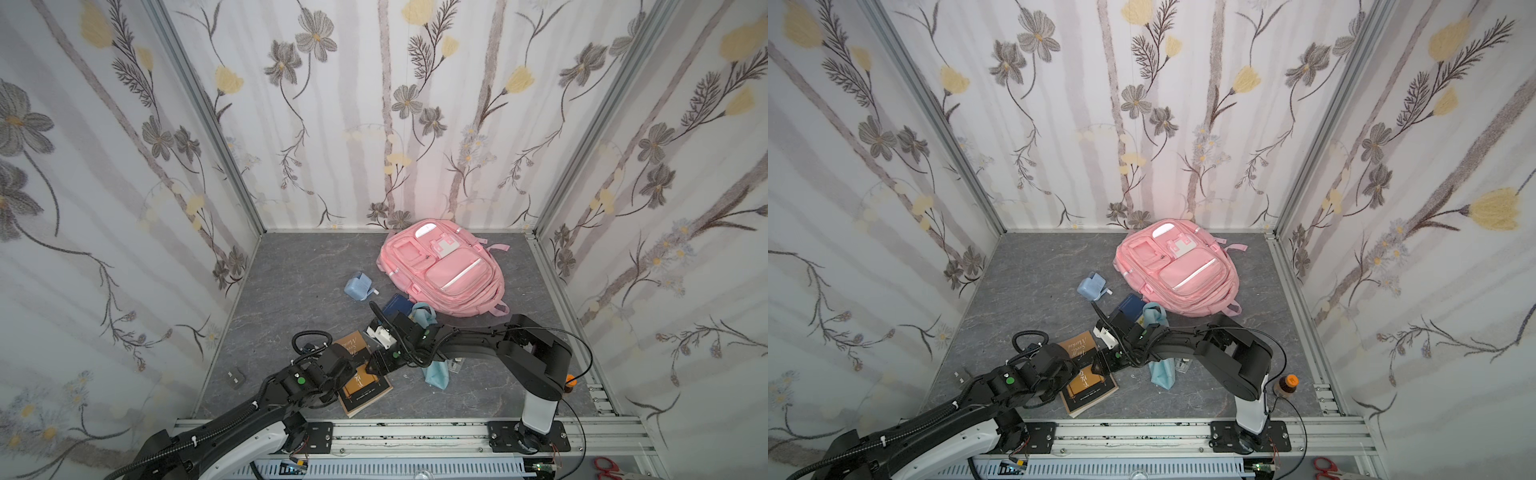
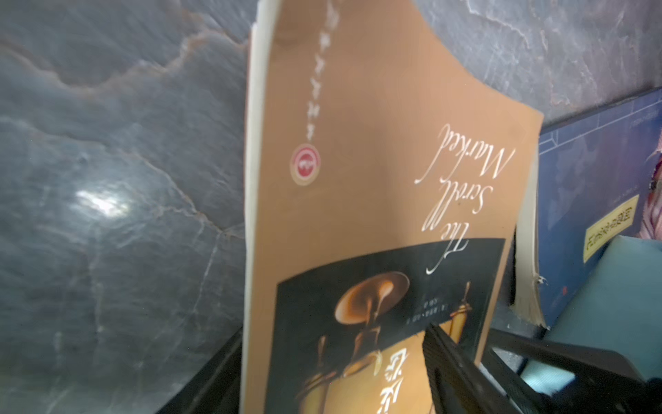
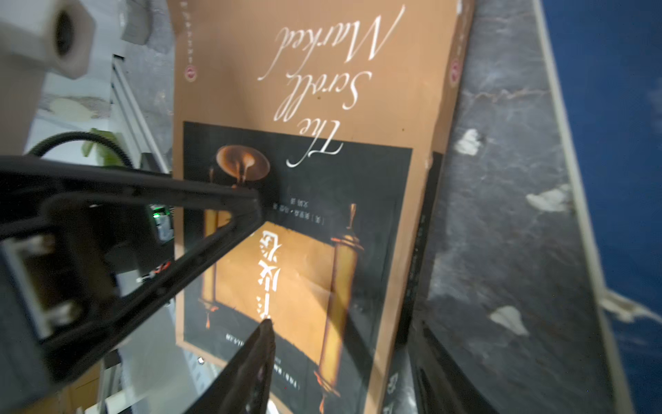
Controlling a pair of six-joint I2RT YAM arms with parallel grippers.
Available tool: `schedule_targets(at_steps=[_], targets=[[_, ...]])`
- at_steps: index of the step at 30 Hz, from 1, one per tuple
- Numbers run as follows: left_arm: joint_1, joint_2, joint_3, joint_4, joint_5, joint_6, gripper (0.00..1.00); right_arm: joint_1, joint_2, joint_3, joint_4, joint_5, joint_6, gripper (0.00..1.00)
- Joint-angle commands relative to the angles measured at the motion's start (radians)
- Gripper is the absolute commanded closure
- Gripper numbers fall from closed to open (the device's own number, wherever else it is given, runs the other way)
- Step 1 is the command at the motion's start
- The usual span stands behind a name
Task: Pack books, pencil case, and school supplies into a backpack
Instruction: Pick up the book from the bottom-center of the table.
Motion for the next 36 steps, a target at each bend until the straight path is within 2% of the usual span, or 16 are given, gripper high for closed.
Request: schedule_targets(at_steps=[1,9,15,21,24,27,30,33,36], targets=[[0.001,-0.018,-0.002,-0.023,-0.014,-0.058,0.26,0.004,-0.028,0.003,0.201,-0.222,0.041,0.44],[0.001,-0.088,-0.048,-0.045,-0.029,-0.128,0.28,0.0,-0.022,-0.005,0.286,-0.311,0.09,0.49],[0.0,-0.104,-0.05,-0.063,-0.033,-0.13,0.28,-0.027,0.047,-0.004,0.204,-0.24,0.122,0.49],[0.001,-0.114,-0.053,-0.068,-0.024,-0.127,0.28,-0.045,0.061,-0.024,0.227,-0.211,0.146,0.49],[0.0,-0.132,-0.041,-0.091,-0.039,-0.122,0.28,-0.044,0.054,-0.018,0.228,-0.209,0.146,0.61],[0.003,-0.177,0.024,-0.134,-0.105,-0.037,0.26,-0.052,0.005,-0.014,0.216,-0.198,0.145,0.78],[0.002,-0.234,0.172,-0.239,-0.244,0.091,0.2,-0.065,-0.086,-0.001,0.19,-0.194,0.128,0.89],[0.006,-0.276,0.356,-0.291,-0.398,0.293,0.14,-0.08,-0.198,0.036,0.174,-0.222,0.103,1.0],[0.009,-0.288,0.534,-0.238,-0.499,0.544,0.06,-0.104,-0.327,0.078,0.153,-0.223,0.071,1.0]])
